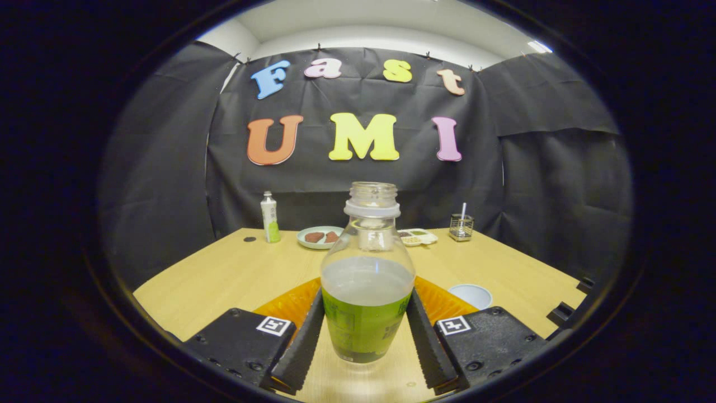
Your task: Take the bottle from table, then pour the juice into the cup, finally place the bottle on the coaster
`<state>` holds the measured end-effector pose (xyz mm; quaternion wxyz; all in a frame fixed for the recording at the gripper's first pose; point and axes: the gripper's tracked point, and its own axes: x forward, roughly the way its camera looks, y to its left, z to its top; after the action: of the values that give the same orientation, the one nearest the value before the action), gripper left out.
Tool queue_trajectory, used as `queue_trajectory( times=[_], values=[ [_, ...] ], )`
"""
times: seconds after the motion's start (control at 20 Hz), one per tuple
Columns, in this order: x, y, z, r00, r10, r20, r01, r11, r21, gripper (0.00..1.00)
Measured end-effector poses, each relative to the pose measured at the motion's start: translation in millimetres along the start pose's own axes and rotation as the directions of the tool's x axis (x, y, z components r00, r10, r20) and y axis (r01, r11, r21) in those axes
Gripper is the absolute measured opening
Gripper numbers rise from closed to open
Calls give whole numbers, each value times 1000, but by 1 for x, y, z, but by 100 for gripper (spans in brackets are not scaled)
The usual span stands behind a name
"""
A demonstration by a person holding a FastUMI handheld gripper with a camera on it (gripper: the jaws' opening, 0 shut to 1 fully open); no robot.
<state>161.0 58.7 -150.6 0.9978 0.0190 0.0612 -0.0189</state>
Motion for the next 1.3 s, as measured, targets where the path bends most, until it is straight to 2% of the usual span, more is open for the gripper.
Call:
queue_trajectory(
  times=[0.35,0.6,0.7,0.9,1.0,1.3],
  values=[
    [-12,-7,29,1000,18,14,-18,999,40,80],
    [-6,-5,32,995,98,-3,-96,981,169,80],
    [-4,0,32,989,150,-5,-144,959,245,81],
    [3,4,36,974,226,8,-212,896,391,80],
    [7,8,34,964,264,12,-239,851,467,80],
    [8,18,40,923,377,79,-320,635,704,79]
  ],
)
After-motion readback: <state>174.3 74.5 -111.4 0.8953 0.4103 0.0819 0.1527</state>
